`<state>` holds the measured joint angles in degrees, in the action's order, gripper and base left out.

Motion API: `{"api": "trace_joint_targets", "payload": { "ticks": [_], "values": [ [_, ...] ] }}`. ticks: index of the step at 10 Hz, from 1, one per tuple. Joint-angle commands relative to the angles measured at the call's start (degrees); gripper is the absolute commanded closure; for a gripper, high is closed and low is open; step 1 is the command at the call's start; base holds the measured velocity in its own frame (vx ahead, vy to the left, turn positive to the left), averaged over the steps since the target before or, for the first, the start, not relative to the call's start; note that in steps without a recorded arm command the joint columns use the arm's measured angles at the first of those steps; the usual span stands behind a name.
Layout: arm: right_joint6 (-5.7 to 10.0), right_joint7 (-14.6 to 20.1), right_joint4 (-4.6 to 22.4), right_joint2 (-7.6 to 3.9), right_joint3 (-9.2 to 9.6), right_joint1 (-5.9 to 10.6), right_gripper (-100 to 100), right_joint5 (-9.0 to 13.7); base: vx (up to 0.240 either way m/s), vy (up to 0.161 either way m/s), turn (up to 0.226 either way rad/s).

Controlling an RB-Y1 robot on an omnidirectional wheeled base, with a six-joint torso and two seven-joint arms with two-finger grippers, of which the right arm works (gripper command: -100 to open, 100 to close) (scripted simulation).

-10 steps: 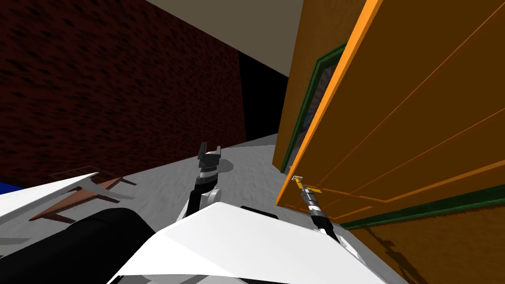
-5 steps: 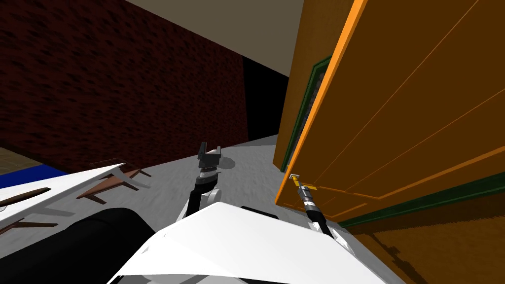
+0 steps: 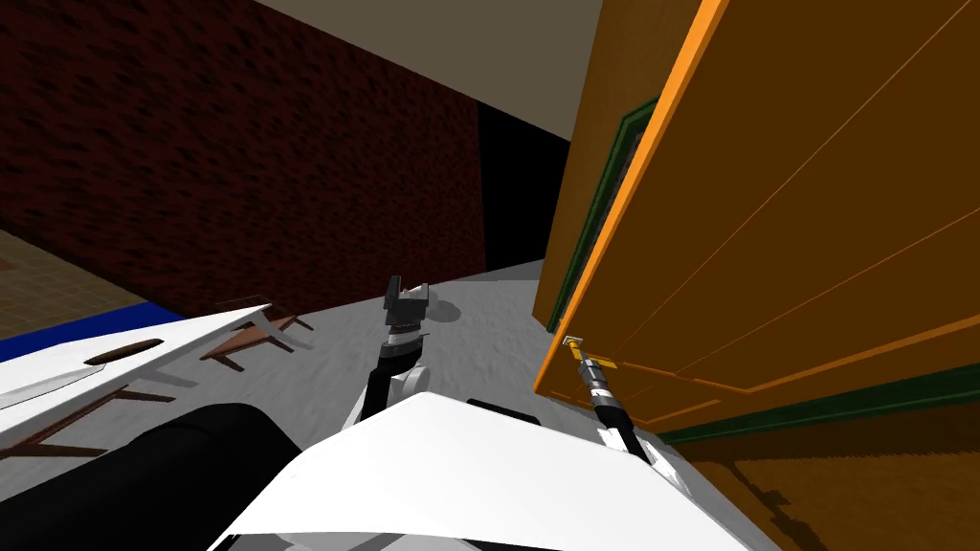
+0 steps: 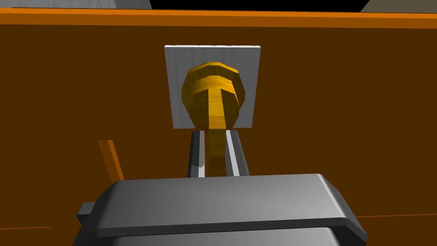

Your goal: Pull the door open

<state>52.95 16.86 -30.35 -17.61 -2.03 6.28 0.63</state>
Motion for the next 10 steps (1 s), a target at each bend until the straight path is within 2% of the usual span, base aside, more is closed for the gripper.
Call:
{"api": "trace_joint_targets", "payload": {
  "ticks": [1,4,6,10],
  "values": [
    [0.74,0.23,1.16,-0.01,0.07,-0.09,100,-0.01,-0.205,-0.027,0.148],
    [1.47,0.88,1.37,-0.84,-0.33,-0.83,100,0.28,-0.21,-0.057,0.265],
    [1.98,1.32,1.52,-1.42,-0.62,-1.34,100,0.49,-0.241,-0.119,0.272],
    [2.7,1.96,1.73,-2.24,-1.02,-2.06,100,0.77,-0.206,-0.081,0.192]
  ]
}}
